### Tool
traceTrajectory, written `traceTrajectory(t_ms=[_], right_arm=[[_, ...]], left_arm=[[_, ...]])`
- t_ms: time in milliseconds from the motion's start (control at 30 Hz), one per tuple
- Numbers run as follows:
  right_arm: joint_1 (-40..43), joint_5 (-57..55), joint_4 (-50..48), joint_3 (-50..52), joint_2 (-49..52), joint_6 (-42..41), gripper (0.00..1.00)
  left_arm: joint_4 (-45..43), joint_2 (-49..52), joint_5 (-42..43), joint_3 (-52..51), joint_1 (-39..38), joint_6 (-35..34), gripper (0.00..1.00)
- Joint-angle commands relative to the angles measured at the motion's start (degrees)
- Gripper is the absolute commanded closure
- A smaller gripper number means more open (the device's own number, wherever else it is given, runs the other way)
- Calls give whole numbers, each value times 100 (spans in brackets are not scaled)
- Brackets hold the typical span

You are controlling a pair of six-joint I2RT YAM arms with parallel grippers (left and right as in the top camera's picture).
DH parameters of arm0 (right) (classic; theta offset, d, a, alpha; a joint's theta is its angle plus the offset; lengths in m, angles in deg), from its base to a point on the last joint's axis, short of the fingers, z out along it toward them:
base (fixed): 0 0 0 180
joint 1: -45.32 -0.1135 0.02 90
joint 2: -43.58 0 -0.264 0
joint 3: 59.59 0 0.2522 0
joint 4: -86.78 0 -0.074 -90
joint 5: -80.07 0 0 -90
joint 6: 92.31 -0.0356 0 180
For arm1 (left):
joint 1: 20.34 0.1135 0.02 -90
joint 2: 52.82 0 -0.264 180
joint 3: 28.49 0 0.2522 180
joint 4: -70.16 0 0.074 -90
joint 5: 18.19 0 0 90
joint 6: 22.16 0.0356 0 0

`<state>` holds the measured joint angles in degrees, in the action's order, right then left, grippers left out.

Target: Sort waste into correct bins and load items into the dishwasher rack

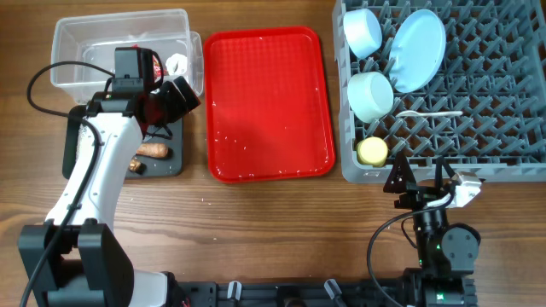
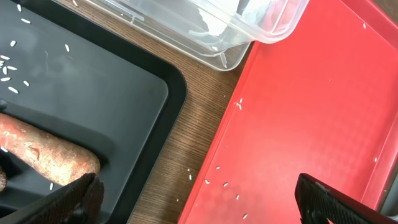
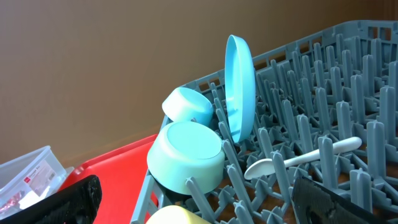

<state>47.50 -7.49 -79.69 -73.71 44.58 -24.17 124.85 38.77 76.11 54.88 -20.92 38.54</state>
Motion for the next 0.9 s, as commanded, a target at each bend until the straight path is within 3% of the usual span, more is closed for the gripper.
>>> traceTrajectory(t_ms=[0, 167, 333, 567, 867], right_arm=[[-39, -114, -9, 7, -72, -81, 0], [-39, -114, -9, 7, -72, -79, 0], [-39, -114, -9, 7, -72, -83, 0], [-39, -114, -9, 7, -72, -81, 0], [-39, -114, -9, 7, -72, -79, 0]], left_arm=[[52, -96, -61, 59, 33, 59, 0], [24, -579, -92, 33, 7, 87, 0], [-1552, -1469, 511, -544, -254, 1609, 0], [-3276, -3495, 527, -2417, -356, 2031, 0], [-4271, -6435, 616, -5045, -345, 2317, 0]])
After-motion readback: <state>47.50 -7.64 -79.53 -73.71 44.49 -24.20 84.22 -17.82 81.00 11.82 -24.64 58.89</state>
